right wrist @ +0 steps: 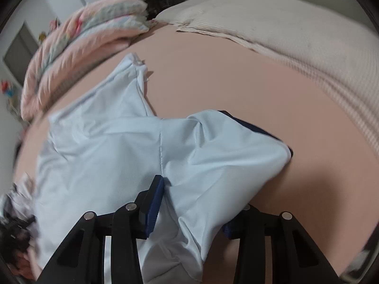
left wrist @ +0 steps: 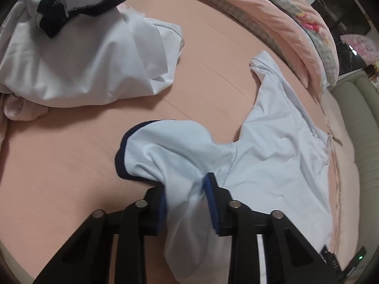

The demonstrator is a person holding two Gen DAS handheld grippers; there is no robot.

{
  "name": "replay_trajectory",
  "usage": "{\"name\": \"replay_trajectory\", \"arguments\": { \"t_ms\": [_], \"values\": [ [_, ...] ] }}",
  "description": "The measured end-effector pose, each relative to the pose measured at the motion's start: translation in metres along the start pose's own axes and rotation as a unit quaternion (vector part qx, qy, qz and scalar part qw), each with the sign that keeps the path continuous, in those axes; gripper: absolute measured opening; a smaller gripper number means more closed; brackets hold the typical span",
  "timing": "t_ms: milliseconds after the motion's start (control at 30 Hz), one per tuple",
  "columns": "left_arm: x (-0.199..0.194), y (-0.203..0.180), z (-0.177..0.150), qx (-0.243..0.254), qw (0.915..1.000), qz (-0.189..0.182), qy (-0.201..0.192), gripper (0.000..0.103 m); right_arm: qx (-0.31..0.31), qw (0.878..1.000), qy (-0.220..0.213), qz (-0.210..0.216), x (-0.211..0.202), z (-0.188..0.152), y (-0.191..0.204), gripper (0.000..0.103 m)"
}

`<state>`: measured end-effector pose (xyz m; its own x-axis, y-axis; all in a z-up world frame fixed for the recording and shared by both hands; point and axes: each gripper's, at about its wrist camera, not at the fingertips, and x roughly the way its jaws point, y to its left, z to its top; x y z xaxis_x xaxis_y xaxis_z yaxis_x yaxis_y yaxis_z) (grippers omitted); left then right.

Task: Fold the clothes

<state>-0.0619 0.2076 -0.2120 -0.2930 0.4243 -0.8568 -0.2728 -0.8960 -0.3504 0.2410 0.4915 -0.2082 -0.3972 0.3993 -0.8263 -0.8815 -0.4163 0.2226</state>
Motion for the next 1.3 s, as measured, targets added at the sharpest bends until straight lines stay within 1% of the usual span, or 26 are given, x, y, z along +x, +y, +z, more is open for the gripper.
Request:
{"name": "replay_trajectory", "arguments": {
  "t_ms": [33,67,100,167,200,233,267,300,333,367,400,433,500,567,667,700,800,900,933,1000,1033,1067,1100,1200,1233,1300],
  "values": [
    [0.0,-0.001,0.0,0.006,1.0,0.007,-0.002,0.019,0.0,1.0,0.0,-0.003,-0.001,0.001,0.0,0.038],
    [-0.002,-0.001,0.0,0.015,0.9998,0.014,-0.005,0.018,0.002,1.0,0.0,-0.006,-0.001,0.002,-0.001,0.035],
    [-0.003,-0.004,-0.001,0.029,0.9992,0.025,-0.01,0.017,0.004,1.0,0.0,-0.009,-0.002,0.003,-0.001,0.034],
    [-0.006,-0.016,-0.002,0.072,0.9956,0.054,-0.023,0.015,-0.008,1.0,-0.001,-0.021,-0.005,0.004,0.001,0.031],
    [-0.006,-0.024,-0.005,0.105,0.9911,0.075,-0.034,0.014,-0.031,0.999,-0.002,-0.038,-0.005,0.004,0.007,0.03],
    [-0.007,-0.033,-0.007,0.138,0.9848,0.095,-0.044,0.014,-0.058,0.997,-0.003,-0.058,-0.006,0.004,0.013,0.03],
    [-0.008,-0.042,-0.011,0.173,0.9766,0.116,-0.055,0.014,-0.098,0.991,-0.007,-0.087,-0.005,0.002,0.025,0.03],
    [-0.008,-0.052,-0.016,0.211,0.9654,0.137,-0.068,0.014,-0.142,0.983,-0.012,-0.119,-0.005,-0.002,0.037,0.03],
    [-0.009,-0.061,-0.022,0.25,0.9523,0.156,-0.082,0.014,-0.19,0.97,-0.02,-0.152,-0.003,-0.007,0.05,0.029],
    [-0.009,-0.07,-0.027,0.286,0.9378,0.173,-0.095,0.014,-0.238,0.954,-0.029,-0.181,-0.001,-0.013,0.061,0.026],
    [-0.008,-0.075,-0.033,0.315,0.924,0.188,-0.106,0.014,-0.284,0.935,-0.039,-0.208,0.001,-0.02,0.073,0.024],
    [-0.008,-0.081,-0.038,0.341,0.9108,0.201,-0.116,0.014,-0.33,0.913,-0.048,-0.234,0.003,-0.027,0.084,0.022],
    [-0.009,-0.087,-0.044,0.37,0.8952,0.212,-0.129,0.014,-0.404,0.872,-0.064,-0.268,0.008,-0.042,0.096,0.021],
    [-0.008,-0.09,-0.04,0.372,0.894,0.212,-0.131,0.014,-0.442,0.848,-0.073,-0.282,0.009,-0.051,0.097,0.019],
    [-0.008,-0.093,-0.035,0.375,0.8922,0.213,-0.134,0.014,-0.475,0.826,-0.082,-0.292,0.006,-0.055,0.096,0.018],
    [-0.008,-0.094,-0.035,0.381,0.8878,0.218,-0.137,0.014,-0.487,0.816,-0.087,-0.298,0.006,-0.056,0.096,0.018],
    [-0.003,-0.105,-0.037,0.408,0.8706,0.233,-0.147,0.014,-0.526,0.784,-0.103,-0.313,0.005,-0.061,0.099,0.018],
    [-0.004,-0.111,-0.045,0.436,0.8537,0.237,-0.157,0.014,-0.571,0.741,-0.12,-0.334,0.008,-0.07,0.105,0.018],
    [-0.004,-0.113,-0.05,0.449,0.8442,0.241,-0.164,0.014,-0.59,0.722,-0.126,-0.34,0.01,-0.075,0.106,0.018],
    [-0.004,-0.119,-0.062,0.481,0.8211,0.249,-0.179,0.014,-0.63,0.679,-0.139,-0.352,0.015,-0.085,0.11,0.018],
    [-0.003,-0.121,-0.066,0.495,0.8121,0.249,-0.184,0.014,-0.649,0.656,-0.145,-0.357,0.018,-0.09,0.111,0.018],
    [-0.003,-0.123,-0.07,0.508,0.8029,0.249,-0.188,0.014,-0.669,0.632,-0.151,-0.36,0.022,-0.094,0.111,0.018],
    [-0.003,-0.124,-0.075,0.521,0.793,0.25,-0.193,0.014,-0.692,0.604,-0.158,-0.363,0.025,-0.1,0.11,0.018],
    [0.001,-0.126,-0.087,0.558,0.7613,0.26,-0.204,0.014,-0.738,0.544,-0.173,-0.361,0.033,-0.109,0.109,0.018],
    [0.001,-0.127,-0.09,0.566,0.7545,0.261,-0.205,0.014,-0.752,0.523,-0.179,-0.358,0.035,-0.112,0.109,0.018],
    [0.001,-0.128,-0.096,0.581,0.7427,0.262,-0.205,0.014,-0.777,0.488,-0.186,-0.352,0.038,-0.116,0.107,0.018]
  ]
}}
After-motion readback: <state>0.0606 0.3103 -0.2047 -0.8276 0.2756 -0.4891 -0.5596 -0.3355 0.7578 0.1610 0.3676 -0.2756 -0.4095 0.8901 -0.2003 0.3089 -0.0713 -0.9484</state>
